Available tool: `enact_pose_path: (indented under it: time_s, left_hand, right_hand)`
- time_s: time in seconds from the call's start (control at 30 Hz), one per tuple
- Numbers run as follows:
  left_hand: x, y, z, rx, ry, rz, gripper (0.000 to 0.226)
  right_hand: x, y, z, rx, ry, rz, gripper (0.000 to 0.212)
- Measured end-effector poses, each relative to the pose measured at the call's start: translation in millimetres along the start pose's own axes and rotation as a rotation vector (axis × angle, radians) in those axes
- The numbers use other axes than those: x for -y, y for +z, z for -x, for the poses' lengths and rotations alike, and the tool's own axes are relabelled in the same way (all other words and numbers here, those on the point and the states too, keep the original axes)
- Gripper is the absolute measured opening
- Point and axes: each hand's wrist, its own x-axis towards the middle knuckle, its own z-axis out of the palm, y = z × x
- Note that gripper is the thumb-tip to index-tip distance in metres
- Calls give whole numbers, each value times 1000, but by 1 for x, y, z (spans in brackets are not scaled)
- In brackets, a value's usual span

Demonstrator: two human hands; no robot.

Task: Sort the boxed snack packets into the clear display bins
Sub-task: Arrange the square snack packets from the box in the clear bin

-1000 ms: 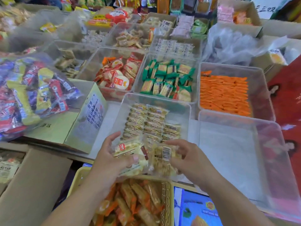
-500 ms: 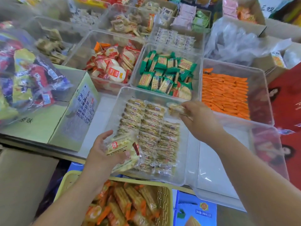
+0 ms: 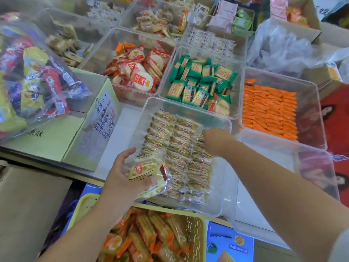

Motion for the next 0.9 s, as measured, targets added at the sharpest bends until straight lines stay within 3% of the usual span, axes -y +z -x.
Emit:
enact_pose_path:
  time_s: [0.27,0.4,0.53,0.73,0.9]
  left_hand:
    - [0,-3,2,22,-4,1,92]
    - [1,-5,-1,22,-14,13,95]
    - [2,-4,-1,6,-8,-17,97]
    - [4,-4,-3,-3,16,-25,95]
    - [3,-2,-3,-36,1,0,91]
  right_hand:
    - [1,-10,-28,247,85,-199,23]
    - [3,-8,-37,298,95,-234,39]
    - [6,-8,-41,332,118,-303,40]
    - [-2,-16,-44,459,40,-239,40]
    - [0,-13,-34,387,53,-180,40]
